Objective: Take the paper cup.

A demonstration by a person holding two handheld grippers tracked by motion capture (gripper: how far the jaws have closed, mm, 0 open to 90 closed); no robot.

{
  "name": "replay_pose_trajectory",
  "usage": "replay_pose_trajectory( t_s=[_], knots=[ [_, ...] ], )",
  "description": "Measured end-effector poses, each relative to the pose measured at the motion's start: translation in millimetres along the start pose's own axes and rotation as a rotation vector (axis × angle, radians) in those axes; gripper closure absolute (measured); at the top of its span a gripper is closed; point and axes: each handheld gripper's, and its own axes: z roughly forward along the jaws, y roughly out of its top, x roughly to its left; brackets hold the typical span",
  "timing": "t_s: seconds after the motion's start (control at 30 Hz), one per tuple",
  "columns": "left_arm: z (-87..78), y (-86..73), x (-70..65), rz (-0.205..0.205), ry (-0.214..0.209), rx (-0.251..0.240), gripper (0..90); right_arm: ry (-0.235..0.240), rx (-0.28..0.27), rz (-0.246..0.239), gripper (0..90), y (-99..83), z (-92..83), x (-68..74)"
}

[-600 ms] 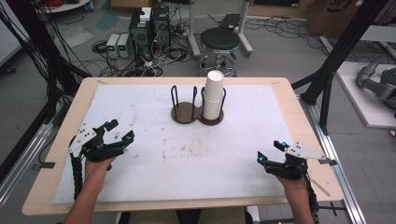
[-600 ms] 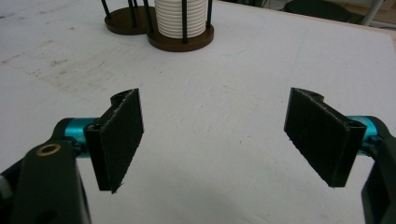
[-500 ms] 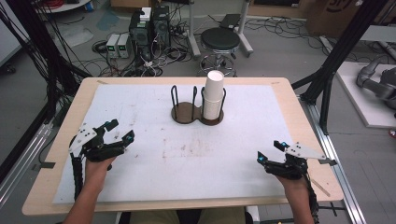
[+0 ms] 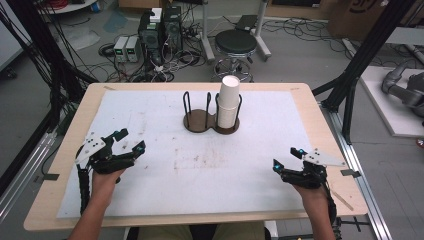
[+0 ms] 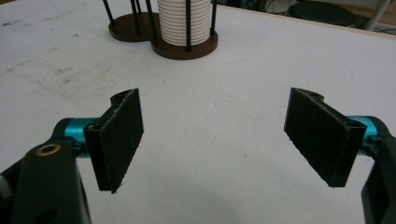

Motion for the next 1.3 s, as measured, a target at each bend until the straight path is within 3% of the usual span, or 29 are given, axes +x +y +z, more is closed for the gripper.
replay_pose_trajectory(
  t_s=[0.17, 0.3, 0.37, 0.4, 0.47, 0.53, 0.57, 0.63, 0.7, 0.73, 0.8, 0.83, 0.9, 1.0, 1.3],
  knots=[
    [-2.5, 0.1, -1.0, -0.005, -0.009, -0.007, 15.8, 0.01, 0.007, 0.003, 20.0, 6.2, 4.9, 5.4],
    [-2.1, -0.2, -2.9, 0.007, -0.012, 0.002, 15.8, 0.05, -0.042, -0.005, 20.0, 26.5, 7.4, 12.7],
    [-1.8, -0.3, -2.8, 0.004, -0.012, 0.002, 15.8, 0.067, -0.04, -0.004, 20.1, 30.4, 8.9, 12.7],
    [-1.5, -0.5, -2.6, 0.003, -0.012, 0.001, 15.8, 0.096, -0.026, -0.006, 20.0, 42.7, 16.8, 12.4],
    [-1.0, -0.9, -2.7, 0.001, -0.018, 0.004, 15.8, 0.094, -0.034, -0.019, 20.0, 47.1, 19.4, 12.5],
    [-0.4, -1.2, -2.7, 0.001, -0.02, 0.009, 15.8, 0.113, -0.044, -0.038, 20.0, 69.6, 29.2, 13.8],
    [0.0, -1.5, -2.8, -0.003, -0.02, 0.009, 15.8, 0.113, -0.044, -0.038, 20.0, 69.6, 29.2, 13.8],
    [0.5, -1.9, -2.7, -0.002, -0.017, 0.012, 15.8, 0.132, -0.05, -0.076, 20.0, 90.8, 37.1, 16.2],
    [0.5, -1.8, -2.6, -0.005, -0.018, 0.01, 15.8, 0.137, -0.053, -0.083, 20.0, 100.3, 40.3, 17.3],
    [0.6, -1.7, -2.9, -0.006, -0.019, 0.008, 15.8, 0.147, -0.052, -0.093, 20.1, 114.9, 44.8, 18.7],
    [0.5, -1.7, -3.0, -0.008, -0.021, 0.007, 15.8, 0.151, -0.057, -0.098, 20.1, 120.0, 46.6, 18.9],
    [0.6, -1.8, -3.1, -0.007, -0.021, 0.008, 15.8, 0.159, -0.059, -0.105, 20.1, 134.4, 51.5, 19.8],
    [0.8, -2.1, -3.1, -0.011, -0.024, 0.012, 15.8, 0.165, -0.061, -0.102, 20.1, 138.9, 53.1, 20.2],
    [1.5, -2.3, -3.1, -0.01, -0.029, 0.014, 16.0, 0.172, -0.057, -0.115, 20.1, 162.0, 63.0, 21.7],
    [5.0, -3.1, -4.2, -0.017, -0.041, 0.013, 16.1, 0.167, -0.031, -0.123, 20.2, 195.9, 87.3, 21.1]
  ],
)
